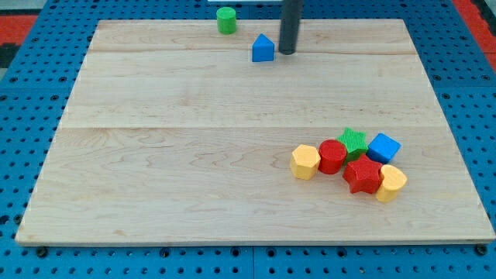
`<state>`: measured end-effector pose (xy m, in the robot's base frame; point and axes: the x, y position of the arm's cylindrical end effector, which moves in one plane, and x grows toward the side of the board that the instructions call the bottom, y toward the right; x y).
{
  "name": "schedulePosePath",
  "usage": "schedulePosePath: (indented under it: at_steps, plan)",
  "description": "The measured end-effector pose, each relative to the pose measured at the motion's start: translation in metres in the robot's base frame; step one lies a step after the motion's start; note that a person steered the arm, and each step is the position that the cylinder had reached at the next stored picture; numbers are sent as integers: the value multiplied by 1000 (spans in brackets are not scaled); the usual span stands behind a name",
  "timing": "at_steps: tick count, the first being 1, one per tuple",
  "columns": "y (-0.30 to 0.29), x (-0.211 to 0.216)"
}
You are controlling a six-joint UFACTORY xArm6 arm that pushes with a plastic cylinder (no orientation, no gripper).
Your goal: Move your arm to the blue cube
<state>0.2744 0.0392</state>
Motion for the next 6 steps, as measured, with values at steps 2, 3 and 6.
schedulePosePath:
  at_steps: [2,3,6]
  plan:
    - [-38,-13]
    - [42,49]
    - [214,275]
